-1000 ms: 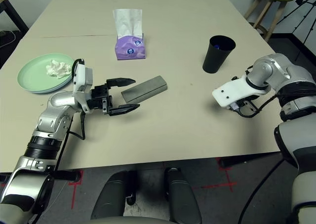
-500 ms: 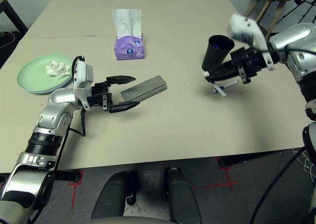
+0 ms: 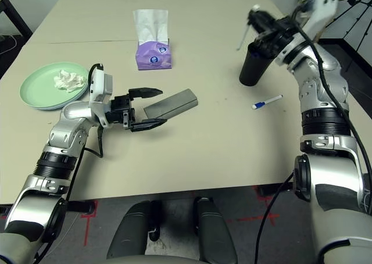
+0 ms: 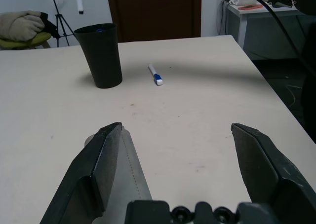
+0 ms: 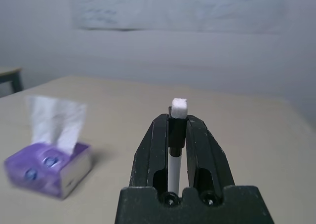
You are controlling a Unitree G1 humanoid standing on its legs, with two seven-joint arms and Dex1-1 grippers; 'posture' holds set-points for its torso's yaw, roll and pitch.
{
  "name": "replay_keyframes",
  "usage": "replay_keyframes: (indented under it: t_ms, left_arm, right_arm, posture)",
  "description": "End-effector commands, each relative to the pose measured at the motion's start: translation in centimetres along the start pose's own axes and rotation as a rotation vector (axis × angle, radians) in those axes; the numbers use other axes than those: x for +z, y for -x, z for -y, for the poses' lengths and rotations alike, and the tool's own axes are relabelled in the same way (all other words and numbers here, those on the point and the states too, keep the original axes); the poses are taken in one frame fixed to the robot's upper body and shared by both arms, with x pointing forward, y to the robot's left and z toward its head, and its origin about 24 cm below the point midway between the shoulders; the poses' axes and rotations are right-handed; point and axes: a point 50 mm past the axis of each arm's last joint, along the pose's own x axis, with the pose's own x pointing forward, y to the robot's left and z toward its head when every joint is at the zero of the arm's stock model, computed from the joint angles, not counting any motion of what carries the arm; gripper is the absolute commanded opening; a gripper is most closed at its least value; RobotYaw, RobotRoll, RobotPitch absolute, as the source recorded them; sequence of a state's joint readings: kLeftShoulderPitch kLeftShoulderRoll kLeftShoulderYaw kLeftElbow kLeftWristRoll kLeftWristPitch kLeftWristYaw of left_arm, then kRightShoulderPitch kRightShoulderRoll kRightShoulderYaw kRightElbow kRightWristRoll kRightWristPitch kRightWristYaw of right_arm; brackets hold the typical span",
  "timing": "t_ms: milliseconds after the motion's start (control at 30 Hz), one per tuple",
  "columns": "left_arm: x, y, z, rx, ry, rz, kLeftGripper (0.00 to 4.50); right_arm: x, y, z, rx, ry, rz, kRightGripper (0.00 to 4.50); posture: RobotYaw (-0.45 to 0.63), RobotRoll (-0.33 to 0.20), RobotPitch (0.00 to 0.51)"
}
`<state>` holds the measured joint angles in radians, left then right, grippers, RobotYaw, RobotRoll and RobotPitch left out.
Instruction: Organize and tidy the items on the table.
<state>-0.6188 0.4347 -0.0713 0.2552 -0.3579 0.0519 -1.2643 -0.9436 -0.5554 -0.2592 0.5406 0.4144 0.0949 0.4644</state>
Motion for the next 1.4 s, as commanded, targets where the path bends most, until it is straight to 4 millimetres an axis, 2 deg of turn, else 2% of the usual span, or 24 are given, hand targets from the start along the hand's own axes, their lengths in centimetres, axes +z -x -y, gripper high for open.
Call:
replay_keyframes:
  t_ms: [33, 200, 567, 700, 933, 1000, 1067, 1133, 1233, 1267, 1400]
  left_arm:
    - [-0.3, 0.0, 0.2, -0.012, 0.007, -0.012, 4.5]
    - [-0.3, 0.0, 0.1, -0.012, 0.009, -0.012, 4.5]
    - [0.3, 0.1, -1.0, 0.084, 0.025, -0.025, 4.5]
    - [0.5, -0.1, -1.6, 0.194, 0.009, -0.018, 4.5]
    - [0.3, 0.1, -1.8, 0.253, -0.014, -0.034, 4.5]
    - [0.3, 0.1, -1.8, 0.255, -0.013, -0.034, 4.5]
    - [0.3, 0.1, -1.8, 0.26, -0.013, -0.033, 4.5]
    - [0.3, 0.1, -1.9, 0.267, -0.015, -0.033, 4.5]
    - [0.3, 0.1, -1.9, 0.27, -0.019, -0.031, 4.5]
    - [0.4, 0.0, -1.9, 0.267, -0.02, -0.028, 4.5]
    - [0.4, -0.1, -1.8, 0.246, -0.011, -0.01, 4.5]
  right_arm:
    - [-0.1, 0.3, 0.9, -0.13, -0.002, 0.015, 0.33]
    - [-1.3, 0.5, 0.9, -0.225, -0.054, -0.062, 0.33]
    - [-2.2, 0.1, 0.0, -0.226, -0.055, -0.15, 0.33]
    - [-2.4, 0.2, 0.3, -0.254, -0.056, -0.182, 1.65]
    - [-2.0, 0.0, 0.4, -0.252, -0.052, -0.178, 4.32]
    - [-1.4, -0.4, 0.1, -0.201, 0.0, -0.16, 4.47]
    - [-0.7, -0.9, -1.0, -0.049, 0.046, -0.132, 4.47]
    - [-0.6, -1.0, -2.6, 0.174, 0.101, -0.152, 4.47]
    - [-1.3, 0.3, -4.7, 0.565, 0.216, -0.244, 4.47]
    - [-2.0, 1.1, -5.0, 0.701, 0.287, -0.318, 4.47]
    - [-4.2, 2.8, -4.6, 0.969, 0.524, -0.57, 4.47]
  posture:
    - [0.02, 0.0, 0.165]
    - [0.02, 0.0, 0.165]
    - [0.02, 0.0, 0.168]
    - [0.03, 0.0, 0.169]
    - [0.03, 0.0, 0.169]
    - [0.03, 0.0, 0.169]
    - [0.03, 0.0, 0.169]
    - [0.02, 0.0, 0.17]
    - [0.03, 0.0, 0.171]
    - [0.03, 0.0, 0.171]
    - [0.03, 0.0, 0.173]
